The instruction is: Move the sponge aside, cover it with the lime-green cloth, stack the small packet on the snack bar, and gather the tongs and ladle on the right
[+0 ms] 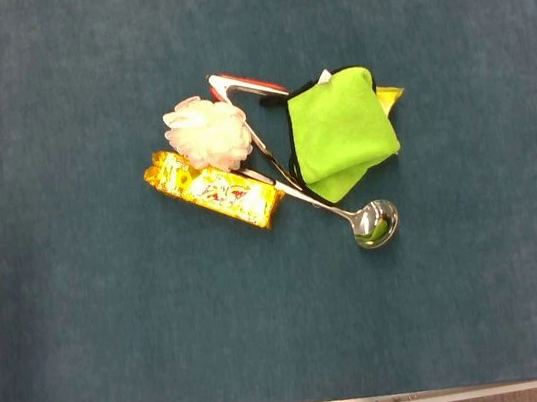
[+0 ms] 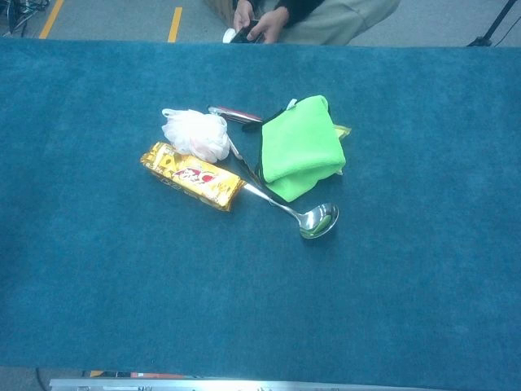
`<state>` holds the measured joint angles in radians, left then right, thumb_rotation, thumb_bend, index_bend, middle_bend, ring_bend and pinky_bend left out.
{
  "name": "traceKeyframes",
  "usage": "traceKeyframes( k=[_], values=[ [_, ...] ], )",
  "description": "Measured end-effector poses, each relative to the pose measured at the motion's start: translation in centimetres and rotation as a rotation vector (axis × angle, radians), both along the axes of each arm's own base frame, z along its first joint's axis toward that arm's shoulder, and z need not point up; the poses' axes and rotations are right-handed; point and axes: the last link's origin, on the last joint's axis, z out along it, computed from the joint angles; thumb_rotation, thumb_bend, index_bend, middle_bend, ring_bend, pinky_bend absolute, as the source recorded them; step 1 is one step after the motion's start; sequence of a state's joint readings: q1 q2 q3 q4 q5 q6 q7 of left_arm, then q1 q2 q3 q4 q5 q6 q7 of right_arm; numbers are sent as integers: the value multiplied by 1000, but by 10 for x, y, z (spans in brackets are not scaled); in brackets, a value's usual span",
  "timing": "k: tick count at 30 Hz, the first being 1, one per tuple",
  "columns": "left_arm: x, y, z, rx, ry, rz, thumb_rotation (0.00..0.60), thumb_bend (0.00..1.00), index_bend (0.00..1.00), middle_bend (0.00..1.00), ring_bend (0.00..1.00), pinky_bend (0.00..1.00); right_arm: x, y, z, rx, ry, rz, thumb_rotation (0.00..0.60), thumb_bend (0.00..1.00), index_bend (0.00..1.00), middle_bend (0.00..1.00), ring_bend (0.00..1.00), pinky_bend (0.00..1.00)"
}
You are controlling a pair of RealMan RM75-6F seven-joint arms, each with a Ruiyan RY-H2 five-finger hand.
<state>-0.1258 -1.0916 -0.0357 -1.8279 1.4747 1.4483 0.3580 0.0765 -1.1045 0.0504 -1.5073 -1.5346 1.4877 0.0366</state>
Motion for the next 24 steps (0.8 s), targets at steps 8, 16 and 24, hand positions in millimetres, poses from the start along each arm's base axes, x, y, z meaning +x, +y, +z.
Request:
traceKeyframes(
  k=[8,16,24],
  values=[
    [0,2,-2,-11,0,1,600,379,183,188,230,190,0,-1,1,-1,0,3,600,144,356,461,404,482],
    [5,9,1,-22,9,-29,600,379,183,188,230,190,5,-4,3,2,-12,27,600,143,356,461,404,482],
    [16,26,-4,-105,-22,-80,600,379,183,188,230,190,18,-8,3,22,-21,78,600,143,356,461,404,482]
  ],
)
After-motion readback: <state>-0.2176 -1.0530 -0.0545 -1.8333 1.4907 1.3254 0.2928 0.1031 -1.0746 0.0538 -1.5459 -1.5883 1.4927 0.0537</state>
